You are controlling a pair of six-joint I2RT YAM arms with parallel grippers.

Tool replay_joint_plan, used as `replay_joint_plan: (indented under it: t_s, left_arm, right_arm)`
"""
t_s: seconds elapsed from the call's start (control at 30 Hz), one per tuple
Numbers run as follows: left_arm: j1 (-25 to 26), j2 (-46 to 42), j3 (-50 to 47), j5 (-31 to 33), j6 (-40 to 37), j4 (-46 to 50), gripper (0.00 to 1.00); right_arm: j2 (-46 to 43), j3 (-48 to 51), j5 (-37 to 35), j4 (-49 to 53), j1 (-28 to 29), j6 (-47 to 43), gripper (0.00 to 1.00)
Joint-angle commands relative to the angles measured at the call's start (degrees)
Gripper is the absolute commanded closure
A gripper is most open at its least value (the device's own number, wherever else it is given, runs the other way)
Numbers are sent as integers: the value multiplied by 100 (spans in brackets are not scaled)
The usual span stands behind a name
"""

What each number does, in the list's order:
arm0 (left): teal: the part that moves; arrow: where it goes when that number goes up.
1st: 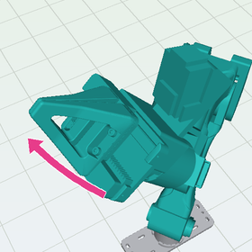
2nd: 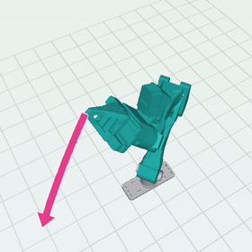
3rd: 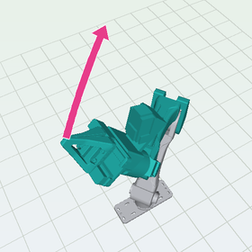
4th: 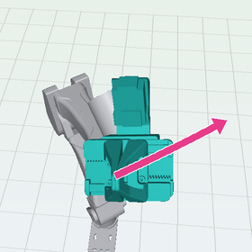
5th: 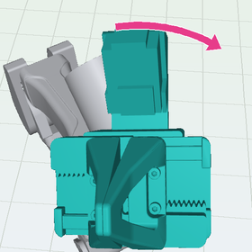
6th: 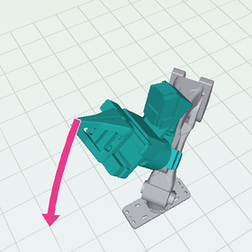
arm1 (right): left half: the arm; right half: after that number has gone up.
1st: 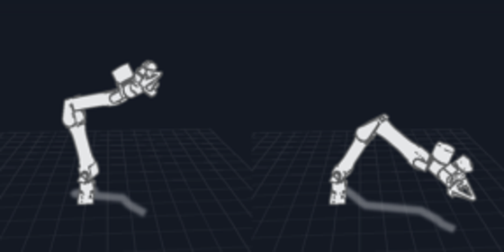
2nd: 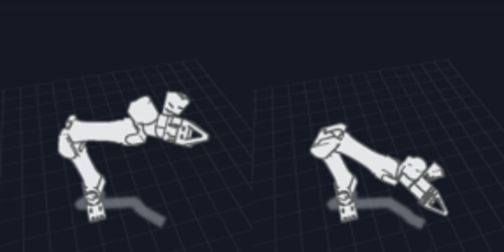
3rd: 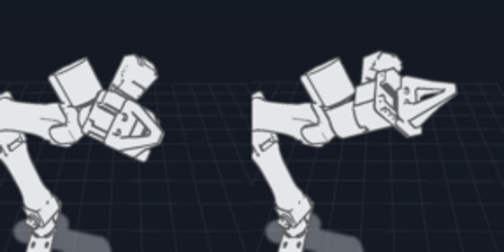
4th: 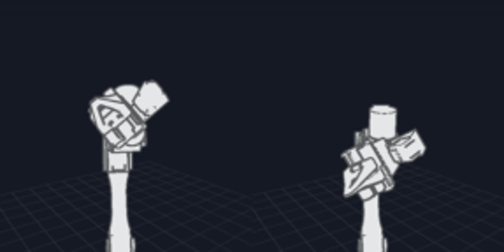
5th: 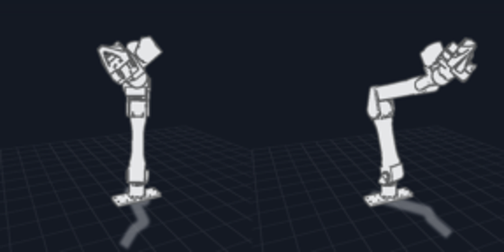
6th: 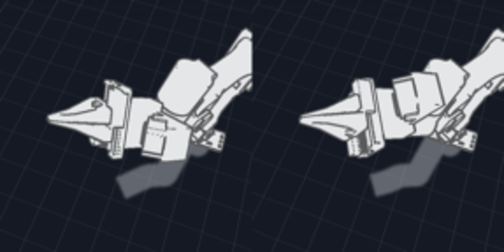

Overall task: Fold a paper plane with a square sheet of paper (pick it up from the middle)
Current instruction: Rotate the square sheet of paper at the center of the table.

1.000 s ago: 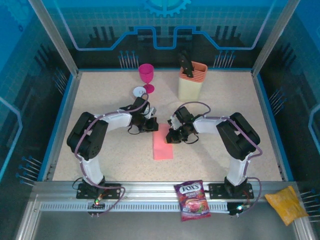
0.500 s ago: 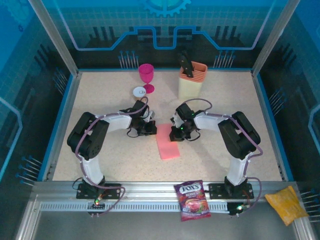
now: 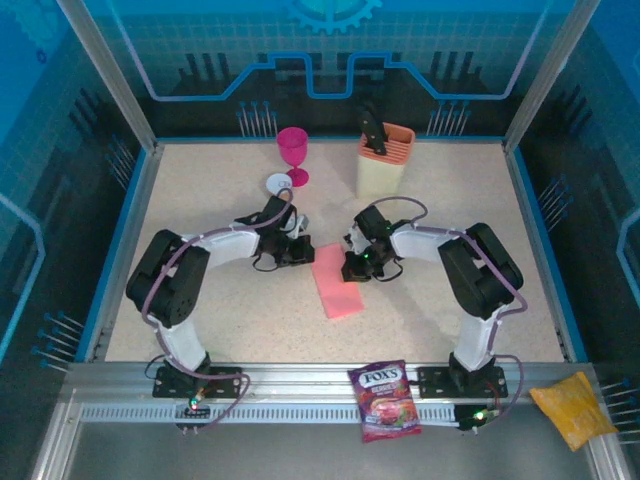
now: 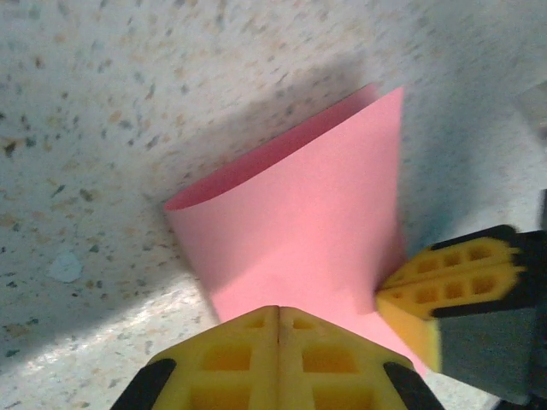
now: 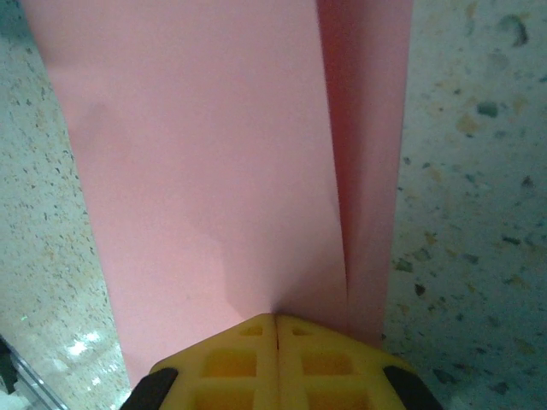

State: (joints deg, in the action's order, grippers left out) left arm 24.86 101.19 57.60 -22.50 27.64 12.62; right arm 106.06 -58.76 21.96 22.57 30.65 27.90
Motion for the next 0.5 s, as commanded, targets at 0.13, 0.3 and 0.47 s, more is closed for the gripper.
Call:
replay_joint_plan:
  t_s: [0.13, 0.3, 0.47]
  left_arm:
    - [10, -60, 107, -211, 407, -269, 100]
    - [19, 95, 156, -177, 405, -311, 100]
    - [23, 332, 313, -121, 344, -287, 100]
  right_arm:
    - [53, 589, -376, 55, 79, 399, 100]
    - [-11, 684, -414, -40, 212, 567, 100]
    - [-39, 735, -436, -69, 248, 619, 100]
